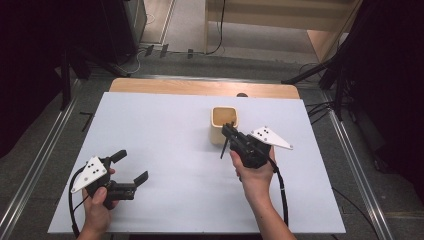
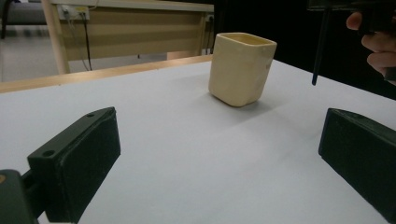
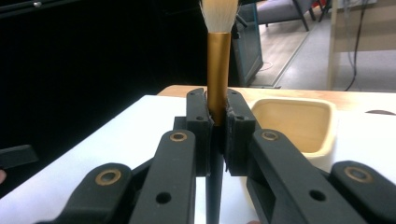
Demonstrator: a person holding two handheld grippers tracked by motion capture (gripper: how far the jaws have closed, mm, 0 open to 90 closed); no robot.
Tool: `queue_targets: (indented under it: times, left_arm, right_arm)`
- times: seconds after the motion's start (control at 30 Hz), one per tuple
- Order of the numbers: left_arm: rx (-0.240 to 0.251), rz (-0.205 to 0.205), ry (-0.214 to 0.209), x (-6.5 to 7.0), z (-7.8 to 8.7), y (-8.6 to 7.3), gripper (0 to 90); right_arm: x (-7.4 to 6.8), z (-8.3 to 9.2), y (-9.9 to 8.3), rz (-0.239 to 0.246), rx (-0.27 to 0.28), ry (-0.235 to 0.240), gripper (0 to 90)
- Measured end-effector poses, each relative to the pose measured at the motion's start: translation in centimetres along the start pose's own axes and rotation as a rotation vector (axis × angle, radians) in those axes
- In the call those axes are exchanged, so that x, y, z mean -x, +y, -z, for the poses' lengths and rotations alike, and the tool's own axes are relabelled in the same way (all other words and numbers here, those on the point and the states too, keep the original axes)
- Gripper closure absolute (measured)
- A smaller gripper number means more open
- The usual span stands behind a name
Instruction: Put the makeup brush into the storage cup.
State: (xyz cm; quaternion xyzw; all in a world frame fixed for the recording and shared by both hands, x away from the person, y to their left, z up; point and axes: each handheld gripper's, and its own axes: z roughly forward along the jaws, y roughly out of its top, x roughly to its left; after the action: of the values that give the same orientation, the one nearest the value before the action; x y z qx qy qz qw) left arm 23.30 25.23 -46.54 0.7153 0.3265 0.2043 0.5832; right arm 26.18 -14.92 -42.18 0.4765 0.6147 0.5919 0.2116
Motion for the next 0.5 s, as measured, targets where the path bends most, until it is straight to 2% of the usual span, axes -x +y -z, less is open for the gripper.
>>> queue_targets:
  times: [0.5]
  left_arm:
    - [-0.008, 0.000, 0.047, -1.2, 1.9, -0.8, 0.0]
  right_arm:
    - [2.5, 0.6, 0.9, 0.015, 0.017, -0.062, 83.9]
